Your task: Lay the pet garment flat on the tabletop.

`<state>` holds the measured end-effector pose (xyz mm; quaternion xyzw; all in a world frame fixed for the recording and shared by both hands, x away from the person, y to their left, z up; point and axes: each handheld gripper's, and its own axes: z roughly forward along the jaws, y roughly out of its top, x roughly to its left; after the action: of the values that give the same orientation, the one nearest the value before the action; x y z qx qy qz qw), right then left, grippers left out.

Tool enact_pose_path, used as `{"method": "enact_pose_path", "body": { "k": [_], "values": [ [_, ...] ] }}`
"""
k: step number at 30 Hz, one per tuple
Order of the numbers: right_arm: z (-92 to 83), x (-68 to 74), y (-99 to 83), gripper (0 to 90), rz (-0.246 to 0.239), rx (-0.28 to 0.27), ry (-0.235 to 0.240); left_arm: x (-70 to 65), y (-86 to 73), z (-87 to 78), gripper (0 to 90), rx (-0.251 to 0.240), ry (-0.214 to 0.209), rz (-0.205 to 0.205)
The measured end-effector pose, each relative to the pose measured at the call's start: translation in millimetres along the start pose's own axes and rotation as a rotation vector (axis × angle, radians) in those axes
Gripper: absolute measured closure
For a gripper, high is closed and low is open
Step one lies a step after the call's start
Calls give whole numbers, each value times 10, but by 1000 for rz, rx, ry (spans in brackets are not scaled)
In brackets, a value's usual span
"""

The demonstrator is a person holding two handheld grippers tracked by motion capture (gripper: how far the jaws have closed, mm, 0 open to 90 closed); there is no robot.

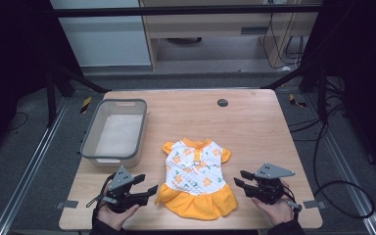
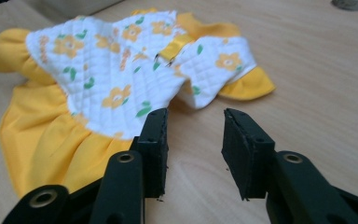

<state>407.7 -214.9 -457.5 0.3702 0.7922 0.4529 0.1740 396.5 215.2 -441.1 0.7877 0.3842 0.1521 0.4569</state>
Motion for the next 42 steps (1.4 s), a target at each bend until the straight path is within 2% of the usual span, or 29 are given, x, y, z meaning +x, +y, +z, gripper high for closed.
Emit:
{"method": "enact_pose_path", "body": {
  "k": [1, 4, 8, 11, 14, 17, 18, 21, 23, 25, 26, 27, 28, 29, 32, 33, 35, 38, 39, 40, 41, 42],
  "values": [
    [15, -35, 59, 548, -5, -22, -22, 39, 84, 2, 352, -18, 15, 3],
    [36, -78, 134, 512, -3, -45, -44, 83, 173, 29, 353, -30, 36, 12],
    [113, -168, 272, 456, 11, -73, -76, 195, 384, 150, 354, -58, 95, 38],
    [224, -257, 382, 441, 33, -89, -83, 290, 544, 315, 355, -49, 131, 60],
    [368, -357, 469, 441, 49, -81, -96, 374, 675, 528, 356, -39, 164, 59],
    [580, -471, 535, 441, 48, -57, -139, 474, 768, 755, 370, -15, 184, 50],
    [580, -471, 535, 441, 48, -57, -139, 505, 781, 829, 370, -11, 187, 45],
    [732, -546, 537, 441, 56, -41, -156, 596, 792, 1054, 375, 17, 211, 26],
    [829, -574, 522, 444, 60, -30, -160, 641, 784, 1167, 381, 34, 211, 16],
    [924, -599, 491, 450, 57, -14, -169, 683, 765, 1301, 383, 58, 222, 23],
    [973, -612, 471, 453, 58, -2, -173, 706, 745, 1370, 383, 68, 223, 14],
    [1063, -631, 427, 457, 63, 29, -177, 739, 689, 1500, 383, 100, 217, -17],
    [1063, -631, 427, 457, 63, 29, -177, 739, 689, 1500, 387, 100, 217, -17],
    [1133, -644, 386, 461, 63, 60, -180, 749, 661, 1550, 389, 123, 215, -13],
    [1188, -662, 346, 474, 67, 79, -173, 740, 589, 1645, 401, 168, 221, -3],
    [1238, -657, 316, 481, 65, 108, -166, 740, 570, 1653, 409, 173, 222, -4],
    [1265, -655, 294, 505, 67, 120, -155, 754, 538, 1658, 422, 173, 214, -18],
    [1283, -648, 284, 530, 68, 123, -153, 754, 505, 1675, 452, 190, 207, -19],
    [1292, -638, 282, 571, 73, 125, -144, 750, 486, 1678, 501, 177, 199, -27],
    [1292, -638, 282, 571, 73, 125, -144, 744, 478, 1676, 501, 169, 191, -39],
    [1296, -631, 280, 623, 84, 129, -131, 733, 476, 1676, 548, 166, 193, -38],
    [1296, -631, 280, 623, 84, 129, -131, 723, 477, 1672, 548, 171, 188, -33]
  ]
}}
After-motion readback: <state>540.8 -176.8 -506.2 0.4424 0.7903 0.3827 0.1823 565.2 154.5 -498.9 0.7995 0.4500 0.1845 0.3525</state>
